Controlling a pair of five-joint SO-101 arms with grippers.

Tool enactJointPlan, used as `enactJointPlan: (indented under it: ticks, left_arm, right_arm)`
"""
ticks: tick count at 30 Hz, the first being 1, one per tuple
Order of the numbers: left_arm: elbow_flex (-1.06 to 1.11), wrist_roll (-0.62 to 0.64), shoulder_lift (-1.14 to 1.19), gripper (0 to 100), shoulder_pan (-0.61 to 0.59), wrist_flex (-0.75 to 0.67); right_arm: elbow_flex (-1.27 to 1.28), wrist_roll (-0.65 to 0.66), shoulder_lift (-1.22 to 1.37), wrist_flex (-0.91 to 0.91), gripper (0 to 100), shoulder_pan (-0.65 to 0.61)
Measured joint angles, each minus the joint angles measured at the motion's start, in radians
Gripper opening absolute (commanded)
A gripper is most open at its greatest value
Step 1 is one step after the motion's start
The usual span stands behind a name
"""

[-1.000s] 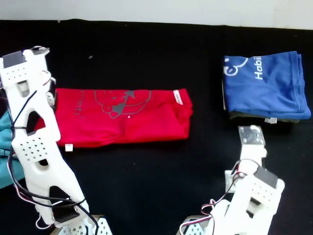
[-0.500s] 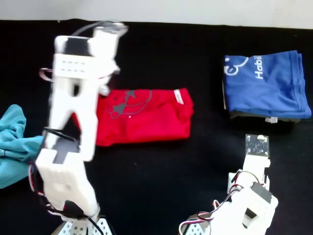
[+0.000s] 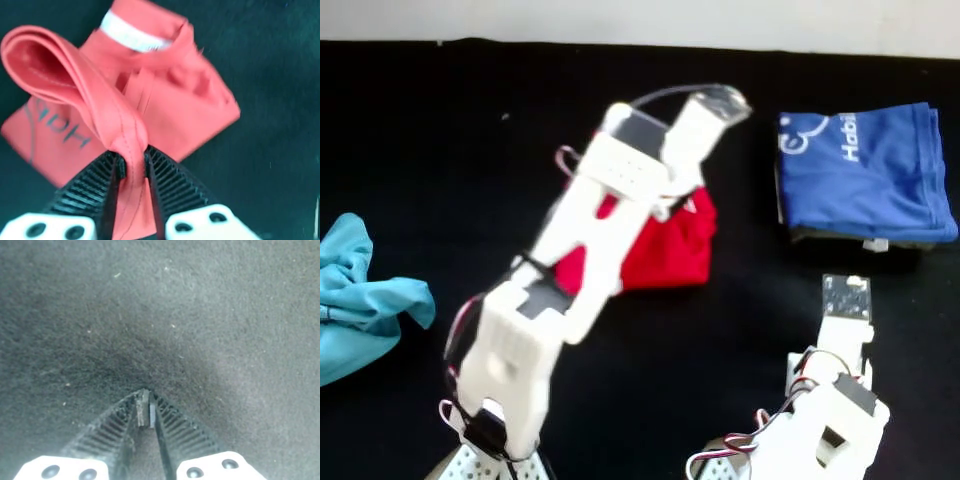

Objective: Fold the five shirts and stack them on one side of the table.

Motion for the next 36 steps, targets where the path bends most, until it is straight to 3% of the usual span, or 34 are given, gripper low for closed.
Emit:
enactJointPlan:
  ticks: [8,17,23,27,31,36]
  left_arm:
    - [-0.176,0.000,0.203,2,0.017,-0.100]
    - [-0.364,0.049,0.255,21,0.023,-0.066]
    - [-0.525,0.091,0.255,16,0.015,0.071]
    - [-0.577,0.091,0.253,0,-0.052,0.138]
    - [-0.514,0.091,0.253,1,-0.130,0.146]
    - [-0.347,0.092,0.273,1,-0.135,0.146]
  right_arm:
    - [0.000,0.000,0.000,0.000,0.6,0.000]
    - [0.002,0.000,0.000,0.000,0.6,0.000]
    - [0.002,0.000,0.000,0.000,0.6,0.000]
    - [0.002,0.000,0.000,0.000,0.6,0.000]
    - [0.002,0.000,0.000,0.000,0.6,0.000]
    - [0.002,0.000,0.000,0.000,0.6,0.000]
